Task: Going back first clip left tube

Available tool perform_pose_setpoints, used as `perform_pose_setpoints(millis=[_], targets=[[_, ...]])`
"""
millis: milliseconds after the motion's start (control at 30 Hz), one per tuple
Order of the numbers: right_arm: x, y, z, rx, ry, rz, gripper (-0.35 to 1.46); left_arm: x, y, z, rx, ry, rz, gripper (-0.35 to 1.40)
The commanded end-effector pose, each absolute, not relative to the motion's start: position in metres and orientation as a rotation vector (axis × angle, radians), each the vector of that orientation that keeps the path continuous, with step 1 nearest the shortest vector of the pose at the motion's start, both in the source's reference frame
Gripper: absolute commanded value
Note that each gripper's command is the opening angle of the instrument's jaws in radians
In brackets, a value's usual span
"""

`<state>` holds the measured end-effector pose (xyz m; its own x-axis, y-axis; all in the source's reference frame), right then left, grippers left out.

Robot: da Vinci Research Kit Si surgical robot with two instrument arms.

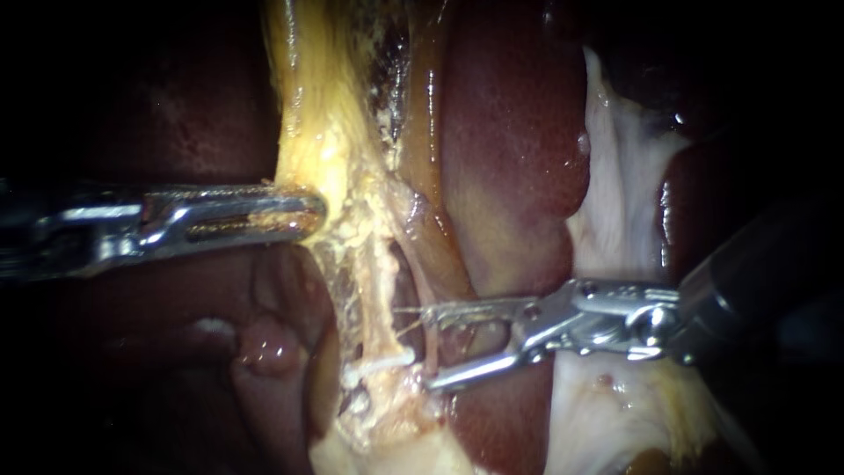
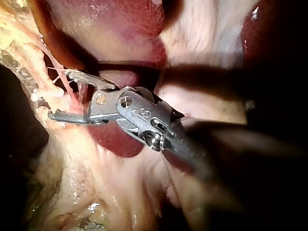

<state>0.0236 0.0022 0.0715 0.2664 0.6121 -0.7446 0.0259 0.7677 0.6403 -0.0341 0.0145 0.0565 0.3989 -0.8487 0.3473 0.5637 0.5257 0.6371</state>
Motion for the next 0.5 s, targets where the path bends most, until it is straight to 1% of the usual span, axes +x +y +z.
perform_pose_setpoints(millis=[33, 200, 267, 500], targets=[[0.0232, 0.0027, 0.0709, 0.597, 1.264, 0.424, 0.60, -0.0341, 0.0144, 0.0565, 0.460, -0.708, -0.934, -0.35], [0.0215, 0.0046, 0.0684, 0.543, 1.309, 0.396, 0.60, -0.0341, 0.0143, 0.0570, 0.459, -0.709, -0.933, -0.35], [0.0212, 0.0049, 0.0678, 0.524, 1.313, 0.387, 0.60, -0.0340, 0.0142, 0.0575, 0.456, -0.710, -0.932, -0.35], [0.0210, 0.0050, 0.0676, 0.512, 1.315, 0.375, 0.60, -0.0339, 0.0138, 0.0605, 0.453, -0.716, -0.935, -0.35]])
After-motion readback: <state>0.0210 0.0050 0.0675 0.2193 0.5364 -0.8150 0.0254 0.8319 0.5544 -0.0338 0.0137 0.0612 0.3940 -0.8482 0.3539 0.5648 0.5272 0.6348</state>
